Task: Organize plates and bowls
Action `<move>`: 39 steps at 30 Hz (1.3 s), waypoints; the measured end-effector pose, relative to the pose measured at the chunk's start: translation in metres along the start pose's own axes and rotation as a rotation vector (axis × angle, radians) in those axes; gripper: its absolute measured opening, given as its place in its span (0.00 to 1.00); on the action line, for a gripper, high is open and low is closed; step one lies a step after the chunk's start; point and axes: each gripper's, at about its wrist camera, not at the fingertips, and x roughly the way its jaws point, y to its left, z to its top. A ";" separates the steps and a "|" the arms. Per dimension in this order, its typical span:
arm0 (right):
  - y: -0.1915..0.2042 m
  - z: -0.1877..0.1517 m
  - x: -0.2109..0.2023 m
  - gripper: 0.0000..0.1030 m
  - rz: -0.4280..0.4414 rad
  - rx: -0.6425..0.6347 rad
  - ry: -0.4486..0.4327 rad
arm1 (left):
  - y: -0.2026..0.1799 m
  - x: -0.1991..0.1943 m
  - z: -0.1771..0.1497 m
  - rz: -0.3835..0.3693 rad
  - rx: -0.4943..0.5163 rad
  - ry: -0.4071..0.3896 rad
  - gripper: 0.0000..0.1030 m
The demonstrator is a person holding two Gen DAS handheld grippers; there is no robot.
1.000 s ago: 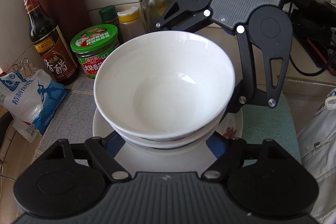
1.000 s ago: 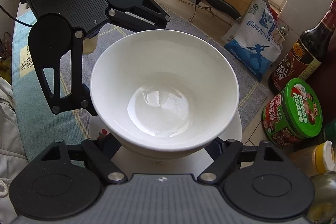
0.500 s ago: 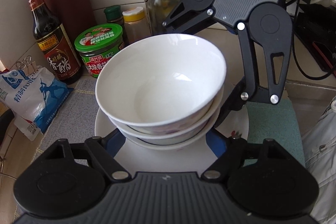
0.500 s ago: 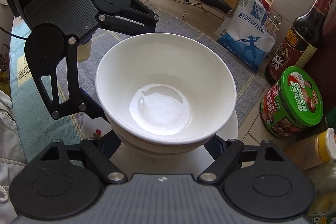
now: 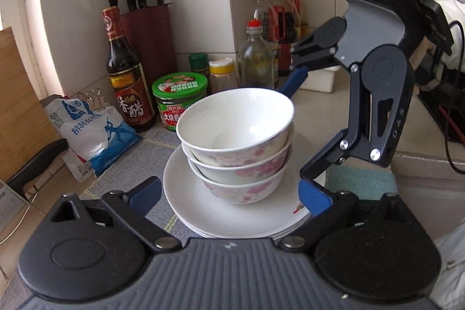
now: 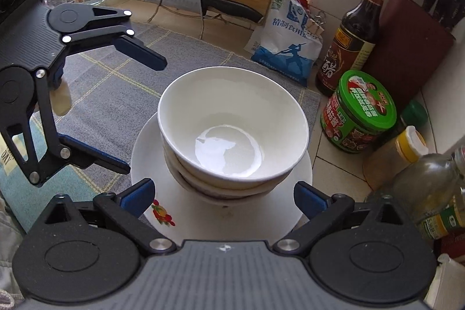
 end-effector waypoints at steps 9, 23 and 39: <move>0.045 -0.008 -0.038 1.00 -0.255 0.365 -0.009 | -0.006 -0.060 -0.002 0.146 -0.206 -0.022 0.99; 0.086 -0.010 -0.090 1.00 -0.486 0.757 -0.156 | 0.000 -0.094 0.030 0.342 -0.387 0.071 0.99; 0.098 -0.011 -0.100 1.00 -0.509 0.740 -0.176 | -0.006 -0.097 0.033 0.339 -0.385 0.074 0.99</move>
